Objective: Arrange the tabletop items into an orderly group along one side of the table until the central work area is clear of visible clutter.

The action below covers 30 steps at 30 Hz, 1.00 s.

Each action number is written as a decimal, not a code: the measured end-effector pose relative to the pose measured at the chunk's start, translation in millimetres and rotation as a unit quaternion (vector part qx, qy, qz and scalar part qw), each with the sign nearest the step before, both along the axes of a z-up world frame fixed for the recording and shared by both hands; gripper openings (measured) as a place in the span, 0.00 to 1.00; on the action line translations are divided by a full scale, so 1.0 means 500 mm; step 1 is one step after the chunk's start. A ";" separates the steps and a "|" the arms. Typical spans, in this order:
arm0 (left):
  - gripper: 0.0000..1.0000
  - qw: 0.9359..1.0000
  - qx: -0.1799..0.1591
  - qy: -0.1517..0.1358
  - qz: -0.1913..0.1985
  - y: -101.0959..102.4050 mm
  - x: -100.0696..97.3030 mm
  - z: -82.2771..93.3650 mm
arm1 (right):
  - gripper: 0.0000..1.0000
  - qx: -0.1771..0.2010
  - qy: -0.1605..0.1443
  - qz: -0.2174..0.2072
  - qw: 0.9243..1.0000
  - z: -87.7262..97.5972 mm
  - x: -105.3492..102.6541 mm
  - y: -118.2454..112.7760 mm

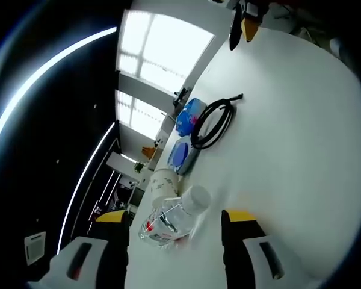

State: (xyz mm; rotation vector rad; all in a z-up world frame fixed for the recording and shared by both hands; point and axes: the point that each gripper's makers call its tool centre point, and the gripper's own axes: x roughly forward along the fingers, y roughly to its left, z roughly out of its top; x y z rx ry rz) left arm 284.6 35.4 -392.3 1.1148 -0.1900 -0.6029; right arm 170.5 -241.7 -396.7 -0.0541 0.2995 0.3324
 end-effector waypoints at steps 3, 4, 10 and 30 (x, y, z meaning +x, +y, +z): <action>0.60 1.000 0.004 -0.003 0.004 0.001 0.003 -0.001 | 0.72 0.002 -0.001 0.000 1.000 0.001 0.001 0.000; 0.60 1.000 0.003 -0.002 0.004 0.002 0.003 -0.001 | 0.72 0.004 -0.002 0.001 1.000 0.001 0.001 0.001; 0.59 1.000 0.001 -0.002 0.002 0.002 0.003 -0.003 | 0.71 0.005 0.000 0.005 1.000 0.000 0.000 0.004; 0.53 0.999 0.034 -0.019 -0.012 -0.017 0.010 -0.006 | 0.69 0.007 0.013 0.005 1.000 -0.015 0.000 0.005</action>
